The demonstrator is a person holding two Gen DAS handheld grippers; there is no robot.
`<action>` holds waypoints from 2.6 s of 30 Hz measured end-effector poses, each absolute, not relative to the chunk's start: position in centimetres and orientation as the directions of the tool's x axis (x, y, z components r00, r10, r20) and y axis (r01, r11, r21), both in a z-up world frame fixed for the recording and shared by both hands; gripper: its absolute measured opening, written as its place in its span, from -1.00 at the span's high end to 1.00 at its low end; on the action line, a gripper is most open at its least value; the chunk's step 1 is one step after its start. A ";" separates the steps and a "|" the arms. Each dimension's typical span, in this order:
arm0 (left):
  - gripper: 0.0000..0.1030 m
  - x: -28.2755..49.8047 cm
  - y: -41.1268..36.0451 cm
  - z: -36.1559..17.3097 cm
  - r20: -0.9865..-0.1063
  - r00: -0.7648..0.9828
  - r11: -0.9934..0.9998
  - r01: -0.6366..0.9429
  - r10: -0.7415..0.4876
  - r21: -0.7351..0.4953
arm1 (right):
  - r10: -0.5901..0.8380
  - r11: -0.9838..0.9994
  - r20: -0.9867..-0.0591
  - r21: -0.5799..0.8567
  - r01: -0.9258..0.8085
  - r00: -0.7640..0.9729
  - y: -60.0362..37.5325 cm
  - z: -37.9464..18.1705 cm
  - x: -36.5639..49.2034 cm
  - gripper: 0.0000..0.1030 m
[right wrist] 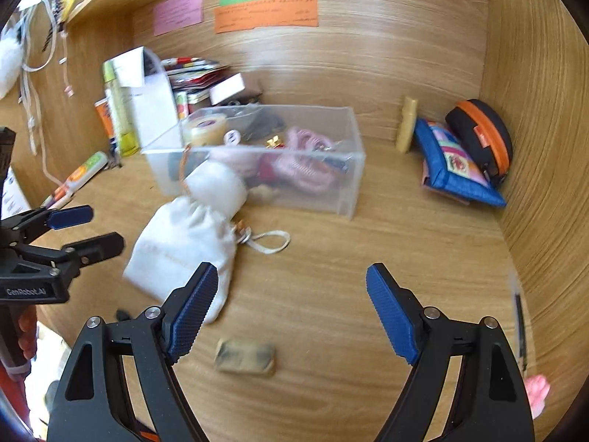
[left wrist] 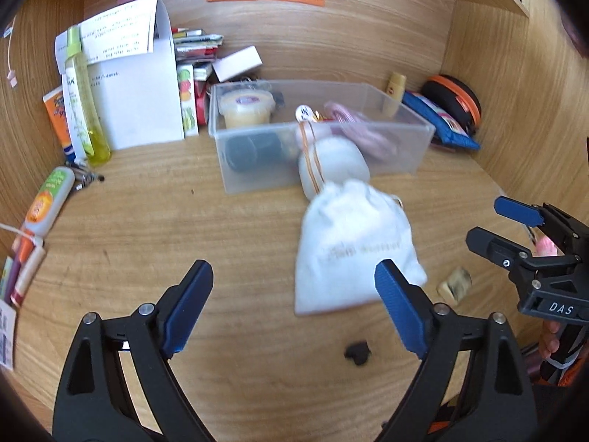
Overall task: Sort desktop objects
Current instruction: 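Withdraw both tools toward the small black object and the beige soap bar, then grasp the small black object with the left tool while the right tool grasps the beige soap bar, then lift and carry the black object and soap bar over the clear box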
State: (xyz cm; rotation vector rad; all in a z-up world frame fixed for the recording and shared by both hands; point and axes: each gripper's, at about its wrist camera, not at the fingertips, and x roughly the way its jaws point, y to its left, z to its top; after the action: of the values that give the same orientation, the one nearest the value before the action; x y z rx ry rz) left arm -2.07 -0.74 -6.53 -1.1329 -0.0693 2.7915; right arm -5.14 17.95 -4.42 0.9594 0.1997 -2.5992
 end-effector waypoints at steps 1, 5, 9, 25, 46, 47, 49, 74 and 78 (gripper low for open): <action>-0.75 -1.8 -0.6 -6.8 -0.693 -0.707 -0.990 -0.105 0.138 -0.091 | -0.291 -0.921 -0.651 -0.008 0.389 -0.701 17.8 -4.7 -4.7 -0.56; -0.75 -0.6 0.0 -7.8 -0.709 -0.690 -0.989 -0.119 0.148 -0.091 | -0.303 -0.911 -0.659 -0.011 0.412 -0.688 17.4 -5.7 -3.3 -0.56; -0.75 0.2 0.6 -8.6 -0.720 -0.678 -0.989 -0.128 0.146 -0.080 | -0.309 -0.905 -0.669 -0.012 0.425 -0.676 17.3 -6.6 -2.3 -0.56; -0.19 1.3 2.4 -9.8 -0.726 -0.675 -0.985 -0.170 0.135 -0.025 | -0.362 -0.863 -0.701 0.002 0.506 -0.614 16.6 -8.7 -1.1 -0.02; 0.63 2.2 4.2 -9.8 -0.695 -0.704 -0.972 -0.233 0.145 0.033 | -0.348 -0.861 -0.712 -0.013 0.508 -0.609 17.2 -9.5 -1.3 0.27; 0.66 2.2 4.2 -9.8 -0.695 -0.704 -0.972 -0.234 0.146 0.032 | -0.350 -0.861 -0.712 -0.011 0.508 -0.609 17.2 -9.5 -1.3 0.27; 0.69 2.3 4.2 -9.8 -0.694 -0.705 -0.972 -0.232 0.144 0.034 | -0.353 -0.865 -0.710 -0.001 0.502 -0.609 17.3 -9.5 -1.4 0.28; 0.69 -0.6 1.2 -6.1 -0.627 -0.774 -0.989 -0.142 0.093 0.029 | -0.371 -0.873 -0.663 0.011 0.487 -0.650 17.8 -5.9 -3.4 0.28; 0.69 -2.0 0.9 -5.1 -0.612 -0.785 -0.989 -0.142 0.094 0.030 | -0.379 -0.870 -0.643 0.003 0.493 -0.666 17.6 -4.5 -4.5 0.28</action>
State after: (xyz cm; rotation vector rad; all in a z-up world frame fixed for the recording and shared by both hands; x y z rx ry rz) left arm -2.03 0.90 -5.08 -0.9726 0.1116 2.8535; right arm -4.53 17.59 -4.49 0.9066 0.2350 -2.4867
